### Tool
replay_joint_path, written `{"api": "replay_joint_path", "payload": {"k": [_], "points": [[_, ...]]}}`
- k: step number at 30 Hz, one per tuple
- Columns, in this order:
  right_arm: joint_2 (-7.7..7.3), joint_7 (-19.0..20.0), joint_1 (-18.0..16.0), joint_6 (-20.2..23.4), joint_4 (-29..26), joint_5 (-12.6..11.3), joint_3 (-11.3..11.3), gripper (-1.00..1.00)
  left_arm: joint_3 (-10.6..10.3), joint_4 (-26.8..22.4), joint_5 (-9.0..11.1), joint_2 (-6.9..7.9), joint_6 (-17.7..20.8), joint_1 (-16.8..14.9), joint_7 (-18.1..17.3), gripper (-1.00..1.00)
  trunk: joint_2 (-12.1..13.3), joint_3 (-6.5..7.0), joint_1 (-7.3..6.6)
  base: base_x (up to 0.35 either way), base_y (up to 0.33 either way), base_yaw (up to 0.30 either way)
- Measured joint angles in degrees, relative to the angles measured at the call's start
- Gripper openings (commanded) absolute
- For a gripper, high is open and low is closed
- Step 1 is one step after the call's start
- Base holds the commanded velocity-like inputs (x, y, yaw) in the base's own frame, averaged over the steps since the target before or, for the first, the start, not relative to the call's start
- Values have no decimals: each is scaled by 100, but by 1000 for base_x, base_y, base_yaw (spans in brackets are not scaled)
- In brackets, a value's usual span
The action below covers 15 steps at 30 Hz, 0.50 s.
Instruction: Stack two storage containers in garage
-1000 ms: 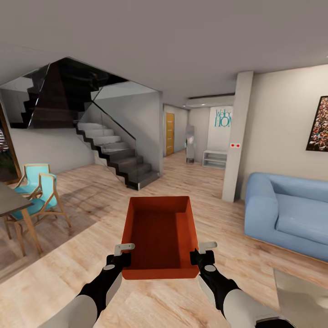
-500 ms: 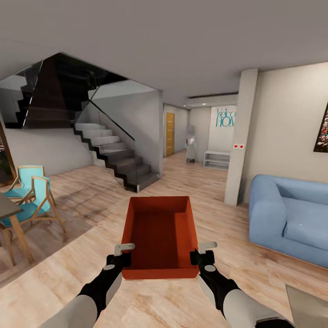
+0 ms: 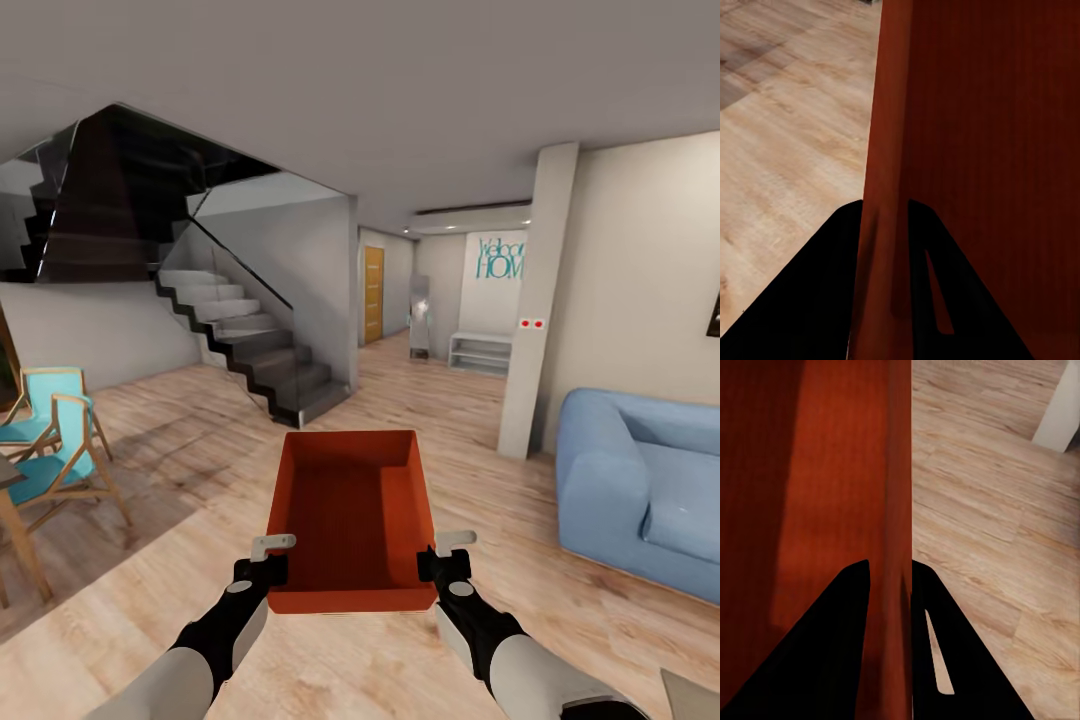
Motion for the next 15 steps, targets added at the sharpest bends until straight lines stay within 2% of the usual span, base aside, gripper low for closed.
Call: {"api": "replay_joint_path", "payload": {"k": [15], "points": [[-2,6,0,-3,-4,-5,-1,-100,-1,-7,-3,-1,0,0,0,-100,0,0,0,322,0,0]]}}
